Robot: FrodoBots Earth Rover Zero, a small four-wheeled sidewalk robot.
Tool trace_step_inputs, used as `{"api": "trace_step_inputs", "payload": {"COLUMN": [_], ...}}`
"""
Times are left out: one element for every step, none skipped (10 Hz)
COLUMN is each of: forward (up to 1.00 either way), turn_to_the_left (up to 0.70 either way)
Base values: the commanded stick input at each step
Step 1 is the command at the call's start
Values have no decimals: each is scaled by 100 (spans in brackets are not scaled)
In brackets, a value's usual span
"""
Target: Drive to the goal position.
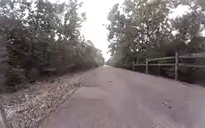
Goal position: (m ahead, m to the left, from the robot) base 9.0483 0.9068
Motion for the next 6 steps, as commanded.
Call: {"api": "trace_step_inputs", "payload": {"forward": [70, 70, 70, 70, 70, 70], "turn_to_the_left": [0, 0, 0, 0, 0, 0]}}
